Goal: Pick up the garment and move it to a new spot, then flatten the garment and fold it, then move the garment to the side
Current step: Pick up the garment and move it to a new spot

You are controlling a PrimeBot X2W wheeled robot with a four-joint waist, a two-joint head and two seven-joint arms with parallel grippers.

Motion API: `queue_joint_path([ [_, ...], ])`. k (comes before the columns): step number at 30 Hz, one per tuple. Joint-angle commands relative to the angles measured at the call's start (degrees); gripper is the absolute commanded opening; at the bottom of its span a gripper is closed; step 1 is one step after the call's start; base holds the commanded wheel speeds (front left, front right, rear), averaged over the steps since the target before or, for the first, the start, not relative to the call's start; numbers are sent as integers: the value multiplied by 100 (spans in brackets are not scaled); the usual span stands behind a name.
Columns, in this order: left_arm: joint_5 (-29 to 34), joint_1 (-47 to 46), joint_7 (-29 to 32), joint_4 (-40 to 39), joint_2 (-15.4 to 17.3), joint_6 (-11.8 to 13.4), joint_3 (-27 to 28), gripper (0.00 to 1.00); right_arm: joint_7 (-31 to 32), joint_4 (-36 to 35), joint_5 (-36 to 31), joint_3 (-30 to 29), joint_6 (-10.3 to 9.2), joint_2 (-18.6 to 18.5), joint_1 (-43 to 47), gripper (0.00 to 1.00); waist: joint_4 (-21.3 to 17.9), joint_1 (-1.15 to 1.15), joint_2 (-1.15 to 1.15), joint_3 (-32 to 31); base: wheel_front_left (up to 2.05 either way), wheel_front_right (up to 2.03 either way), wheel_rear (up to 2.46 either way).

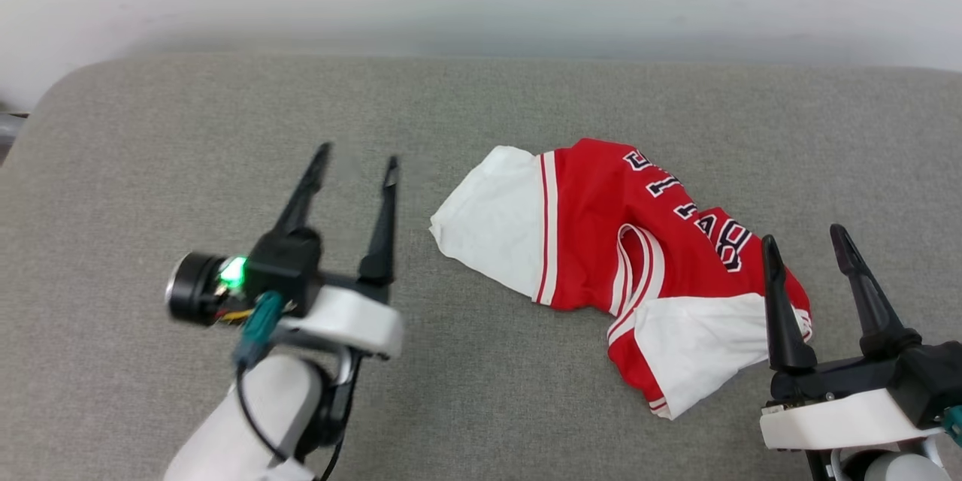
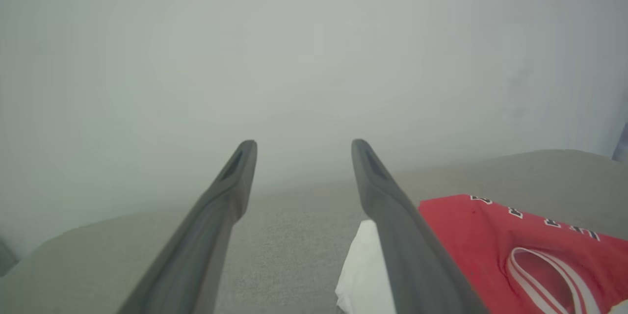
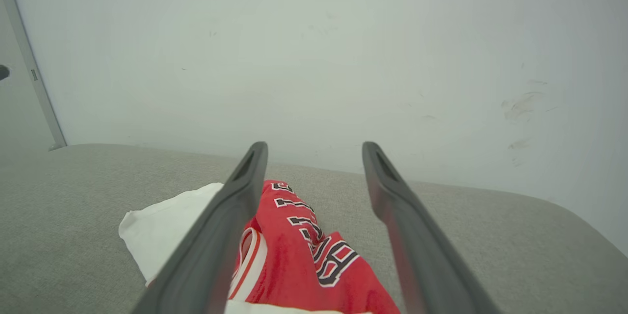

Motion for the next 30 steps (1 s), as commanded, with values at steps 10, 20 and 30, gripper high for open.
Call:
queue_joint_path([
  [10, 850, 1875, -13, -640, -358, -119, 1717, 100, -12, 182, 176, -64, -6, 15, 277, 100, 90, 1, 0, -333, 0, 0, 0],
  [20, 1529, 2792, -14, -680, -918, -583, 2366, 100, -13, 388, 189, -140, -6, 15, 529, 100, 136, 1, 0, -560, 0, 0, 0],
  [30, 1880, 3006, -15, -473, -1245, -1059, 2762, 100, -12, 561, 262, -180, -6, 14, 709, 100, 125, 1, 0, -658, 0, 0, 0],
])
